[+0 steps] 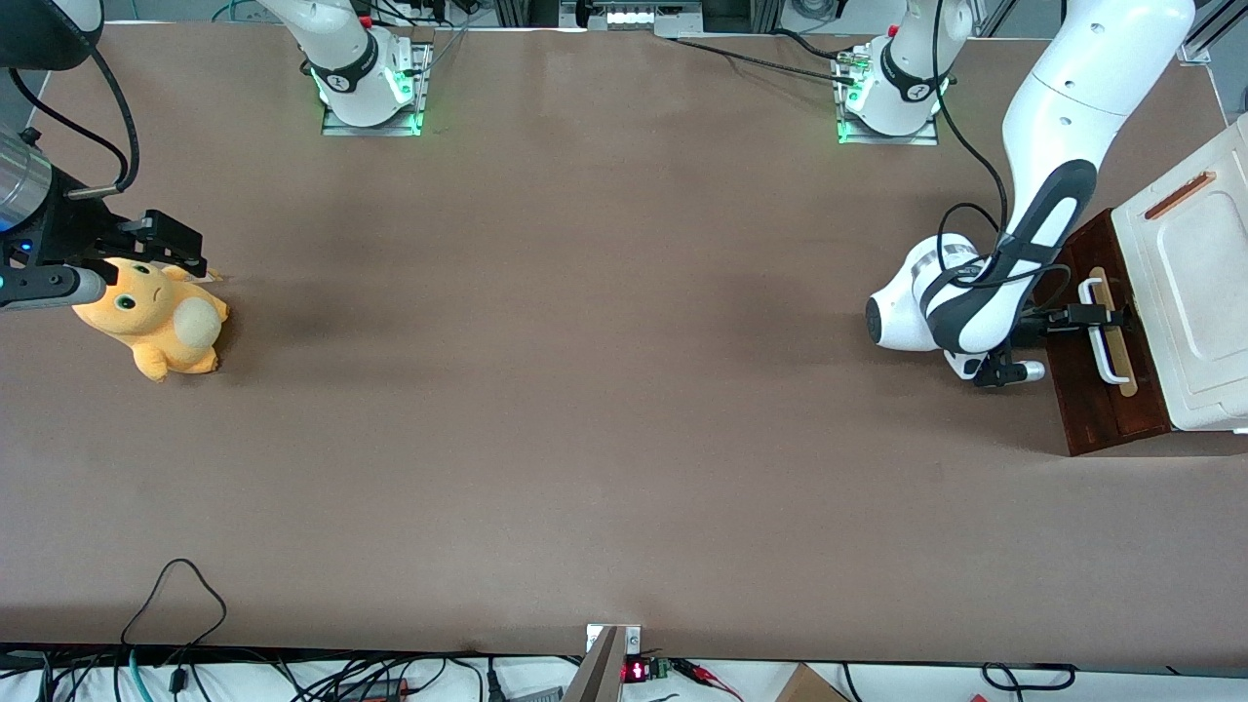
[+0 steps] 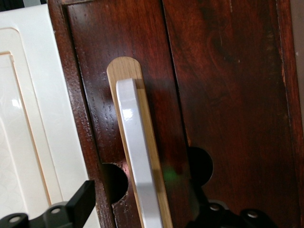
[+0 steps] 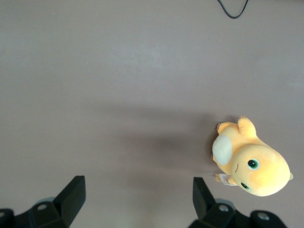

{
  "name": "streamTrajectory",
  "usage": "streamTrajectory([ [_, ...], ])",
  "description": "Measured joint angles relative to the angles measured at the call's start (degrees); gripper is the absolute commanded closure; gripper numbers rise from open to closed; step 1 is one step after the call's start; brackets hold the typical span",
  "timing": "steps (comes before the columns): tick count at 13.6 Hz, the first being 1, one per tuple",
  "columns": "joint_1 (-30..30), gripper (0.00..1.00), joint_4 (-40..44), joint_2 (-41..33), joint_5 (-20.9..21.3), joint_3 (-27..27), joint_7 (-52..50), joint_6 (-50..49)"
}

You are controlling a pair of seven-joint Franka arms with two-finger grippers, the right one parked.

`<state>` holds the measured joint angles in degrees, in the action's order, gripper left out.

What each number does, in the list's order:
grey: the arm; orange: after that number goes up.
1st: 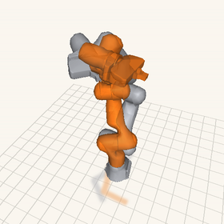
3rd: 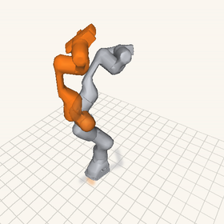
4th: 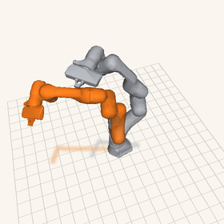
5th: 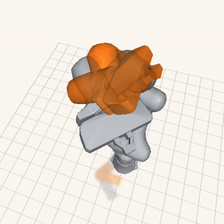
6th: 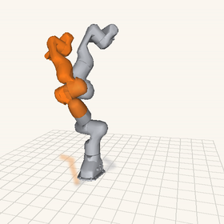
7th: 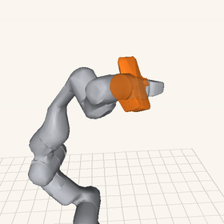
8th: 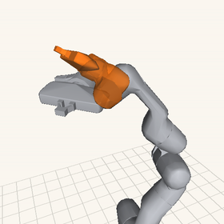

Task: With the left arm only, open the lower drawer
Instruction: 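Close the left gripper around the white bar handle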

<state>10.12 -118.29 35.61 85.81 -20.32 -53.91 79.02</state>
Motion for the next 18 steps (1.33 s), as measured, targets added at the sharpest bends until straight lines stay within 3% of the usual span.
streamTrajectory([
  [9, 0.2, 0.49, -1.9, 0.7, 5.4, 1.0, -4.2, -1.2],
  [15, 0.0, 0.63, -2.0, 1.2, 5.8, 0.9, -4.7, -1.3],
  [18, 0.0, 0.64, -2.0, 1.3, 5.8, 0.9, -4.7, -1.3],
])
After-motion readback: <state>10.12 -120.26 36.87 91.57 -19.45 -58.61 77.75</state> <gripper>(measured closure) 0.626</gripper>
